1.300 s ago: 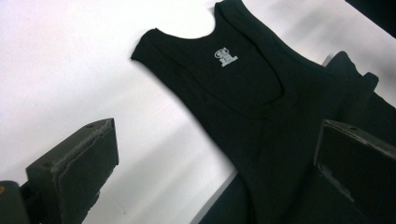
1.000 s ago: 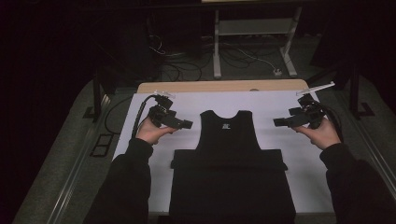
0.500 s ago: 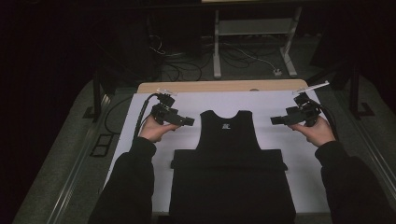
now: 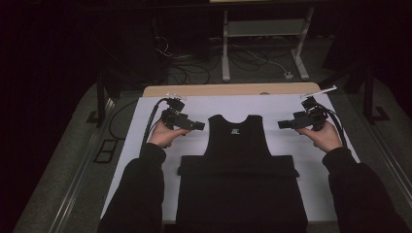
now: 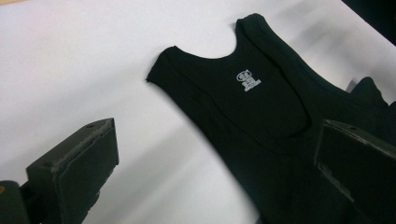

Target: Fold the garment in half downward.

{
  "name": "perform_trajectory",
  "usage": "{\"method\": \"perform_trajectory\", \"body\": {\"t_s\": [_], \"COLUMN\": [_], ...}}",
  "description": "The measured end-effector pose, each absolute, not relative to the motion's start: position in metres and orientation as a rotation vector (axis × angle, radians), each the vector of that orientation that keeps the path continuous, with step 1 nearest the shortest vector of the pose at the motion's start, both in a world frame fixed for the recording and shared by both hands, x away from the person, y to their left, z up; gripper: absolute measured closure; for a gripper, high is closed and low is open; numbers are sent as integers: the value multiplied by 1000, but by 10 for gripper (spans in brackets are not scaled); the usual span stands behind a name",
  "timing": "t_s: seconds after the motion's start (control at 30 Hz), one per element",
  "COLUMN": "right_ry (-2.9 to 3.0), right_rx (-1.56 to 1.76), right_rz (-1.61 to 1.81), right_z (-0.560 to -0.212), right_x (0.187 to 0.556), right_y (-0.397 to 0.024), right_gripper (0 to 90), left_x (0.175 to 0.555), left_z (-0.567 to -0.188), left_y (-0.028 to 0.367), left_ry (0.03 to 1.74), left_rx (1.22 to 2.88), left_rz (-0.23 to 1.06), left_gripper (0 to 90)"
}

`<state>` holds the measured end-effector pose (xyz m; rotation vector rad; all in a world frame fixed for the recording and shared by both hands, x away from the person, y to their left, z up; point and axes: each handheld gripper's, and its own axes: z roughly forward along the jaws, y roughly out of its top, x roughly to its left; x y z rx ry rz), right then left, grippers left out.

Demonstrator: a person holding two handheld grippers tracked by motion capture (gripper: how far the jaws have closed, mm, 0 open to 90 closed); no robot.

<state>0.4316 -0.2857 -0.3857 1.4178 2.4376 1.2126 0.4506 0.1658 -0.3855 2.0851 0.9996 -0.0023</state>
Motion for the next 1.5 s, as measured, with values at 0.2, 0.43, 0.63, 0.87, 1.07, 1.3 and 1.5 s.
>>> {"method": "perform_trajectory", "body": {"t_s": [0.2,0.43,0.63,0.87,1.07,1.3,1.5], "right_ry": [2464,2482,2484,2502,2511,2519,2542], "right_rx": [1402,1409,1415,1407,1404,1413,1392], "right_rz": [1204,1199,1214,1190,1187,1173,1163], "right_z": [-393,-401,-407,-418,-425,-431,-434], "right_x": [434,437,439,441,442,442,441], "right_y": [-278,-271,-265,-253,-245,-240,-234], "right_gripper": [0,0,0,0,0,0,27], "left_x": [453,454,454,454,455,457,458], "left_z": [-394,-400,-406,-413,-419,-428,-433], "left_y": [158,153,147,140,135,131,127], "left_ry": [1000,998,998,993,991,987,991], "left_rx": [2086,2096,2092,2123,2126,2135,2147], "left_rz": [-18,-19,-35,-30,-46,-84,-92], "left_gripper": [0,0,0,0,0,0,0]}}
